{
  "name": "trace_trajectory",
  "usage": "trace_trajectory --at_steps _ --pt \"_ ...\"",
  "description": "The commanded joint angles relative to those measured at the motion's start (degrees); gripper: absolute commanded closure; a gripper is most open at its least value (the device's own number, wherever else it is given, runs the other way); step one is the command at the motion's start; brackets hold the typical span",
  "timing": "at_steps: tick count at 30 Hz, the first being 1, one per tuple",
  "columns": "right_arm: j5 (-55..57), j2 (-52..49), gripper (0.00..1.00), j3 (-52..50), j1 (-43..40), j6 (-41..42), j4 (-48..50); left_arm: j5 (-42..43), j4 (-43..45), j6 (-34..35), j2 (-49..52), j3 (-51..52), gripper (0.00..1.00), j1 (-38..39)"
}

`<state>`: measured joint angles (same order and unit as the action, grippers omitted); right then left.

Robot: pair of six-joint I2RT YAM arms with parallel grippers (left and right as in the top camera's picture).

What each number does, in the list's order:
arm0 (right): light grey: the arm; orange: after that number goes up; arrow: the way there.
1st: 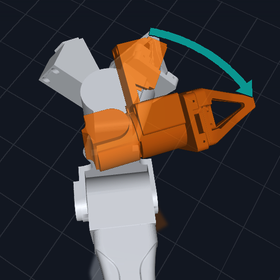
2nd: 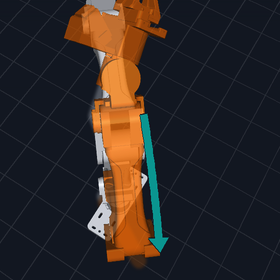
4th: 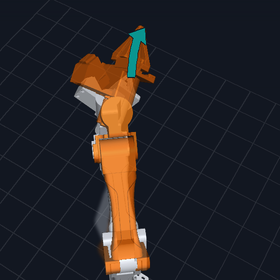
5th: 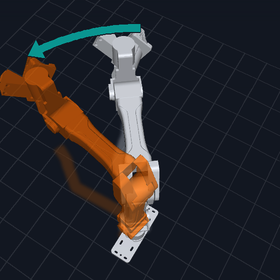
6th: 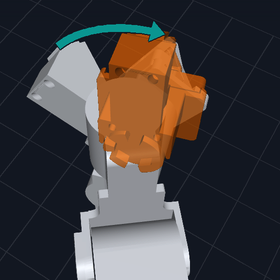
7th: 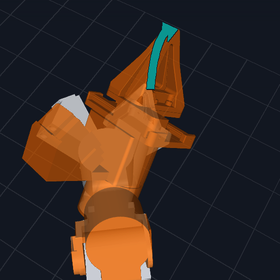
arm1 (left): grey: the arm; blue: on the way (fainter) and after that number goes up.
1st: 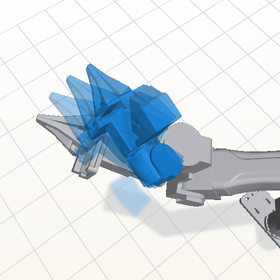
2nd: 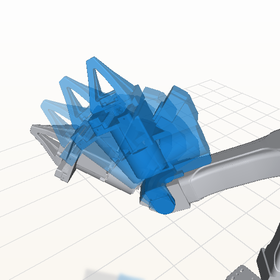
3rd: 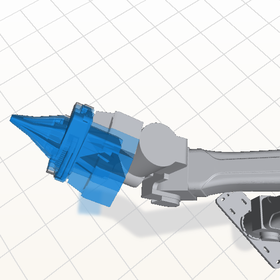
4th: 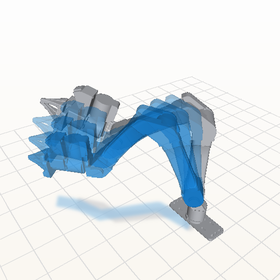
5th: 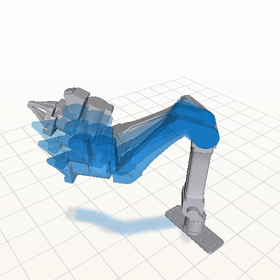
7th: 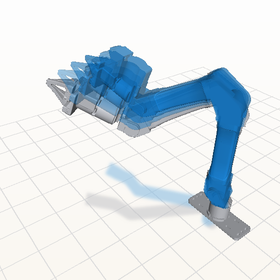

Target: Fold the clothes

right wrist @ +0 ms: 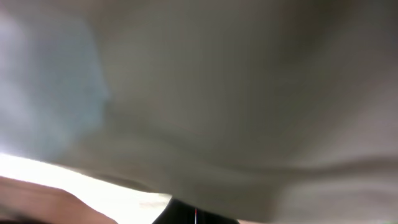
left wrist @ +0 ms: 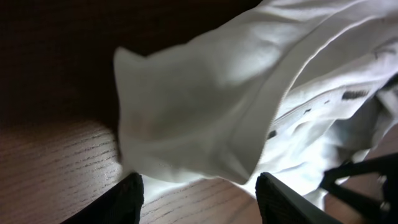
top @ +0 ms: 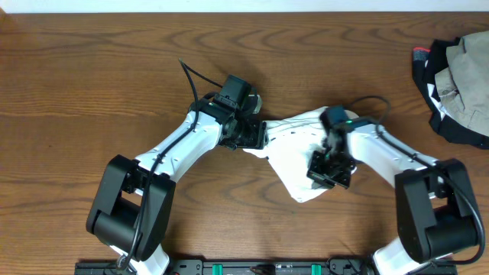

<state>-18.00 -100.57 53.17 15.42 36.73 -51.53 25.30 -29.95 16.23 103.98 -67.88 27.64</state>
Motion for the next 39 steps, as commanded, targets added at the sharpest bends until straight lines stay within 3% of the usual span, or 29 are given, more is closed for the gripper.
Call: trace_trajectory --at_steps 1,8,15,20,28,30,32,33,36,39 --pt "9.84 -0.13 0.99 -1.07 -4.39 1.31 0.59 -0.44 0.09 -0.74 -0.13 0.15 0.4 -0.11" --pt "13.73 -0.13 0.96 1.53 -14.62 -3.54 1.44 -2.45 0.13 -0.48 -0.13 0.15 0.39 -0.39" --pt "11.67 -0.13 0.94 6.23 -24.3 -10.16 9.27 -2.38 0.17 3.15 -0.13 0.15 0.4 -3.02" --pt "4.46 -0.13 0.93 11.93 -24.92 -16.52 11.5 3.41 0.55 2.86 -1.6 0.11 0.4 -3.8" --pt "2.38 -0.13 0.89 18.95 -22.45 -16.7 8.59 8.57 4.46 6.01 -6.21 0.04 0.4 3.04" --pt "-1.9 -0.13 0.81 19.15 -21.81 -17.22 7.69 8.52 6.58 7.98 -6.29 0.04 0.4 5.46" --pt "-7.02 -0.15 0.6 19.08 -20.81 -18.8 5.57 5.88 7.37 9.75 -6.25 0.04 0.4 6.84" --pt "-7.8 -0.15 0.56 19.06 -20.24 -19.1 4.42 3.08 7.26 11.02 -6.25 0.04 0.4 7.19" --pt "-8.07 -0.15 0.5 19.04 -17.86 -19.19 -0.52 -2.58 6.38 13.64 -6.25 0.04 0.39 6.45" --pt "-8.61 -0.15 0.48 19.02 -13.49 -19.19 -5.79 -3.08 6.01 14.78 -6.25 0.04 0.39 3.85"
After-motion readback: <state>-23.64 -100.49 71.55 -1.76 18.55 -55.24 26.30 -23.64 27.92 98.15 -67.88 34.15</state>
